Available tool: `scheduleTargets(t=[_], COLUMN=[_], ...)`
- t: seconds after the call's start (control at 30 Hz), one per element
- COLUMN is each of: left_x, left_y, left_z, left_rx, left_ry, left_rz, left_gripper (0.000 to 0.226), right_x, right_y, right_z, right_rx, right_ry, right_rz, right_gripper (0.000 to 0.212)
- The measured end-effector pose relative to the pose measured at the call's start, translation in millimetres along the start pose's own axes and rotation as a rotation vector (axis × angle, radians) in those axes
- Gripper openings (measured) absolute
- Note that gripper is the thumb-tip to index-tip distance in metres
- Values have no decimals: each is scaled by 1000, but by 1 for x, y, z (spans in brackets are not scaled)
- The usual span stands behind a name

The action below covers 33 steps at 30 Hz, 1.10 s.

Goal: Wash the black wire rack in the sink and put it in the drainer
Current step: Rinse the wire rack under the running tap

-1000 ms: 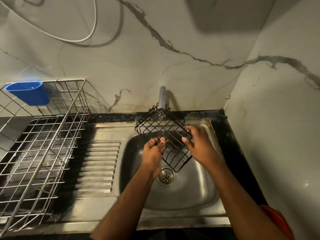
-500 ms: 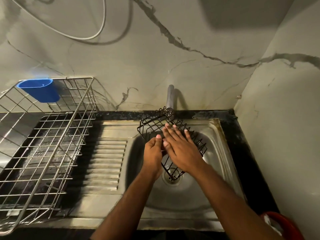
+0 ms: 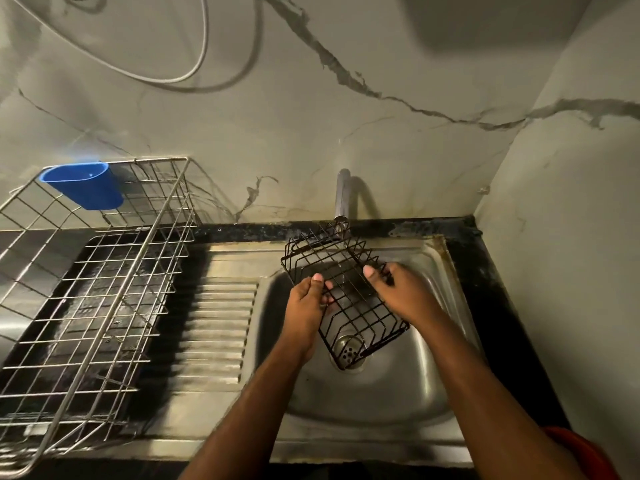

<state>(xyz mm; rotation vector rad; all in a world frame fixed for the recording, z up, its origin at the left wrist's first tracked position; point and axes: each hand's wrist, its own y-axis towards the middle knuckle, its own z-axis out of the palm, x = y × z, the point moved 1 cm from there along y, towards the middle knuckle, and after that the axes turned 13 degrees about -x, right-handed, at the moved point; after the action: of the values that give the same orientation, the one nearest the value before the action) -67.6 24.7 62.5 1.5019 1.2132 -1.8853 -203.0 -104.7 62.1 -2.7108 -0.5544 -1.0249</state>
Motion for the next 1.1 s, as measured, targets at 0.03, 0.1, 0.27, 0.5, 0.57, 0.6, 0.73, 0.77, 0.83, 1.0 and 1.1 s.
scheduleTargets(t=[0.03, 0.1, 0.27, 0.5, 0.57, 0.6, 0.73, 0.77, 0.83, 1.0, 1.1], left_x=[0, -1, 2, -5, -8, -9, -6, -4, -1, 2, 2], left_y=[-1, -3, -9, -13, -13, -13, -12, -12, -11, -16, -18], left_z=[0, 2, 6, 2, 2, 2, 4, 6, 8, 20, 26], left_rx=[11, 19, 69, 129, 144, 146, 152, 156, 165, 191, 192], left_ry=[-7, -10, 58, 113, 125, 129, 151, 169, 210, 296, 324], left_rz=[-5, -14, 15, 101, 98, 88, 45, 41, 39, 105, 139], left_gripper=[31, 32, 32, 22, 19, 18, 18, 19, 18, 16, 19], right_x=[-3, -8, -13, -15, -15, -15, -21, -23, -26, -39, -48], right_y=[0, 1, 1, -3, -5, -6, -11, -13, -17, -25, -28], right_z=[-2, -6, -4, -2, -2, -3, -7, -9, -14, -27, -29], right_rx=[-12, -60, -127, -147, -153, -165, -218, -228, -244, -248, -250], right_ry=[14, 71, 188, 191, 207, 205, 224, 225, 217, 193, 210], right_rz=[7, 17, 26, 38, 27, 29, 34, 31, 34, 59, 77], right_gripper=[68, 57, 42, 66, 68, 68, 55, 51, 47, 47, 47])
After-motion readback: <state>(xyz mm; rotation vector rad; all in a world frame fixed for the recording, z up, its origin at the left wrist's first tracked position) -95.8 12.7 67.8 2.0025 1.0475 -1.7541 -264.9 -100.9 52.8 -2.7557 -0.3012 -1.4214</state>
